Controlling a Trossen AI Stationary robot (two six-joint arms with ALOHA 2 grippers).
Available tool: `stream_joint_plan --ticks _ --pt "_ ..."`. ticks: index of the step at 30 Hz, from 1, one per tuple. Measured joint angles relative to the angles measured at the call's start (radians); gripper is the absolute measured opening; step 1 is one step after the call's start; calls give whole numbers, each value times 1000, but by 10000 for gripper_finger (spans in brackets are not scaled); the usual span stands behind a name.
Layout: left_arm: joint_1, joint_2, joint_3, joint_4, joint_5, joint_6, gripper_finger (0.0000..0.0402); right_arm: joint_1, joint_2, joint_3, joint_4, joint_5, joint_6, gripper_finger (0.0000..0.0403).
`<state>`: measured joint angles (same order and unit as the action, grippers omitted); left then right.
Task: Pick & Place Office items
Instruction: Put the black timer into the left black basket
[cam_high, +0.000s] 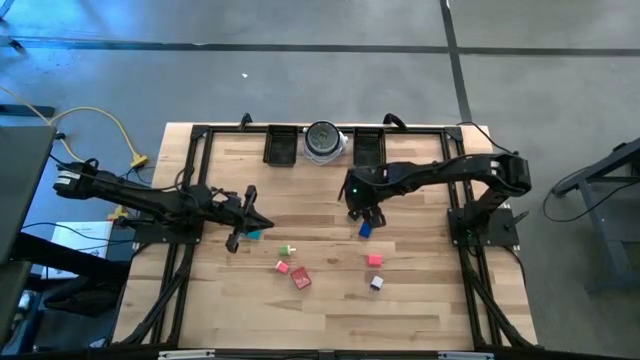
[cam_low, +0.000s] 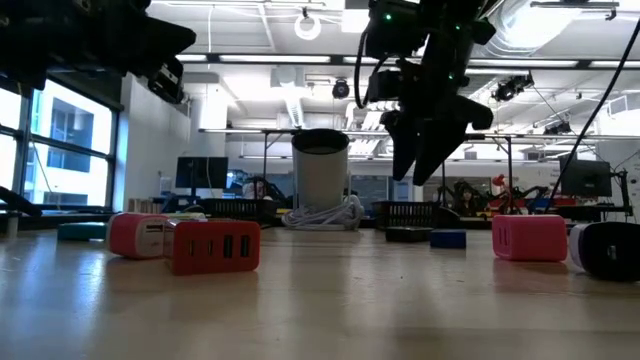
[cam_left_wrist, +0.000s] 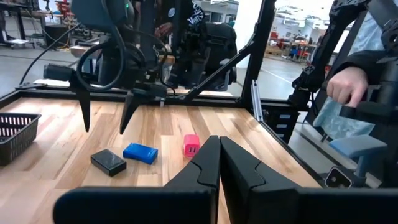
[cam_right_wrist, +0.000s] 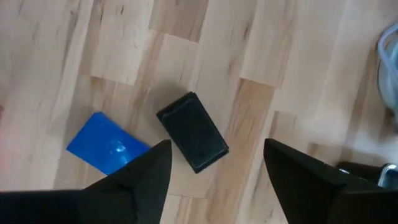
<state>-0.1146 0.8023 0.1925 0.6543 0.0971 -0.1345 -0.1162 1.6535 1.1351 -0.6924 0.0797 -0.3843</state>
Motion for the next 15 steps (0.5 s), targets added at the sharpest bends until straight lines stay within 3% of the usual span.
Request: stream_joint_plan --ticks 7,15 --pt "0 32 0 1 0 0 1 28 0 0 2 79 -161 232" --pt "0 65 0 40 0 -5 1 2 57 0 -14 59 -197 221"
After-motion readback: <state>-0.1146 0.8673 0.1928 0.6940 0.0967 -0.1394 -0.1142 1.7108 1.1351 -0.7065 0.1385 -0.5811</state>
